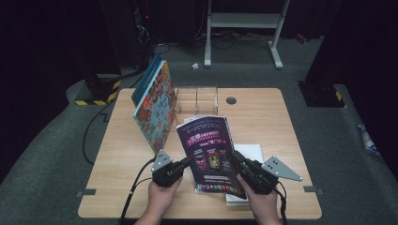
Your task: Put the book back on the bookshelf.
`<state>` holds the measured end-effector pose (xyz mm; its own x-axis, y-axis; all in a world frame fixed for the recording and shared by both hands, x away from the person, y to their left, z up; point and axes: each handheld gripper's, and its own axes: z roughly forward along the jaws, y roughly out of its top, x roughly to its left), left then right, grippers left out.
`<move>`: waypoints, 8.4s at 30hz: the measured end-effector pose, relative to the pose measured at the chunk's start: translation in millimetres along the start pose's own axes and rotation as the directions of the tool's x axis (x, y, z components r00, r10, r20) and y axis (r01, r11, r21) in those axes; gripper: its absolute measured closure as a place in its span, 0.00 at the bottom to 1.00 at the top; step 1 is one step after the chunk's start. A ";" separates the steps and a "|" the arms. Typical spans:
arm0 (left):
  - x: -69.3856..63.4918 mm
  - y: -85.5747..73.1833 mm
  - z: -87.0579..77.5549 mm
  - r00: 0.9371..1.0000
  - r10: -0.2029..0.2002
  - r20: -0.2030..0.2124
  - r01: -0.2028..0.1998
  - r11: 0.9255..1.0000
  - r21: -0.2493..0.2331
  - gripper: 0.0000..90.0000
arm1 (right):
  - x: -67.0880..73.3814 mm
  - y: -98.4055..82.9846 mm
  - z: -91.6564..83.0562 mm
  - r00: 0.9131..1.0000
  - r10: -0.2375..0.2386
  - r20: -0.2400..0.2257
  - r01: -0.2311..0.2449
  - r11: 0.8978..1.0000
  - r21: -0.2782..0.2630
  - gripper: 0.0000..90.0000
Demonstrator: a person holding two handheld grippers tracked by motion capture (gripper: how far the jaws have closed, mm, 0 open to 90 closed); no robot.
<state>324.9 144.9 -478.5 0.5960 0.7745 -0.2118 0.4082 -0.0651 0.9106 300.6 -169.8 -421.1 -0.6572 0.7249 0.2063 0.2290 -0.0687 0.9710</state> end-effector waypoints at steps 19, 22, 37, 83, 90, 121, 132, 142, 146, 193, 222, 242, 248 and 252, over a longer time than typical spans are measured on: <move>11.2 20.1 -34.8 0.971 0.139 -0.192 -0.156 0.985 -0.074 0.97 | 15.6 -6.5 35.8 0.991 -0.129 -0.044 0.128 0.991 -0.032 0.93; 14.9 23.9 -35.3 0.964 0.156 -0.217 -0.177 0.981 -0.077 0.97 | 16.1 -9.1 42.2 0.987 -0.153 -0.043 0.152 0.988 -0.037 0.93; 24.2 23.4 -28.7 0.943 0.195 -0.269 -0.228 0.969 -0.095 0.97 | 9.1 -18.9 62.6 0.981 -0.191 -0.035 0.190 0.981 -0.027 0.93; 19.8 -10.9 -47.7 0.956 0.152 -0.251 -0.177 0.981 -0.080 0.76 | 28.5 -36.2 52.9 0.977 -0.207 0.045 0.206 0.978 0.026 0.93; 4.8 -1.5 -40.1 0.975 0.154 -0.159 -0.166 0.984 -0.067 0.72 | 31.4 -38.5 48.7 0.980 -0.197 0.043 0.196 0.980 0.017 0.92; -48.6 67.0 -16.3 0.990 0.137 0.042 -0.129 0.979 -0.157 0.18 | 39.1 -43.1 48.7 0.990 -0.140 -0.017 0.140 0.990 0.001 0.89; -52.2 66.2 -18.1 0.984 0.153 0.090 -0.137 0.977 -0.161 0.15 | 42.3 -45.4 50.1 0.992 -0.119 -0.035 0.119 0.993 -0.004 0.88; -53.5 65.3 -19.1 0.984 0.158 0.086 -0.144 0.977 -0.156 0.09 | 49.6 -47.5 54.9 0.991 -0.117 -0.057 0.117 0.993 -0.005 0.86; -53.1 64.9 -19.3 0.984 0.159 0.081 -0.145 0.977 -0.158 0.09 | 54.8 -48.9 57.5 0.988 -0.130 -0.077 0.130 0.991 -0.007 0.83; -61.3 58.4 -25.8 0.945 0.316 -0.088 -0.324 0.939 -0.118 0.71 | 65.2 -73.4 64.3 0.980 -0.061 -0.187 0.093 0.982 0.166 0.69; -55.4 57.8 -37.4 0.952 0.262 -0.161 -0.285 0.948 -0.140 0.84 | 6.7 -42.2 12.6 0.994 -0.101 0.044 0.093 0.984 0.150 0.58; -55.1 76.4 -38.7 0.951 0.247 -0.185 -0.278 0.947 -0.164 0.74 | -61.1 -52.2 -26.5 0.954 -0.080 0.289 0.034 0.987 0.160 0.57; -55.8 91.5 -38.9 0.950 0.244 -0.197 -0.277 0.947 -0.164 0.78 | -60.3 -53.0 -27.1 0.955 -0.073 0.287 0.028 0.987 0.159 0.57; -55.0 92.6 -39.2 0.950 0.245 -0.193 -0.276 0.948 -0.157 0.90 | -60.0 -53.0 -27.6 0.955 -0.073 0.287 0.028 0.987 0.157 0.58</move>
<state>302.8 120.9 -368.7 0.5330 0.8413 0.0902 0.1142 -0.1771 0.9775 308.1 -228.6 -481.6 -0.4387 0.8939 0.0918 0.3208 0.0603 0.9452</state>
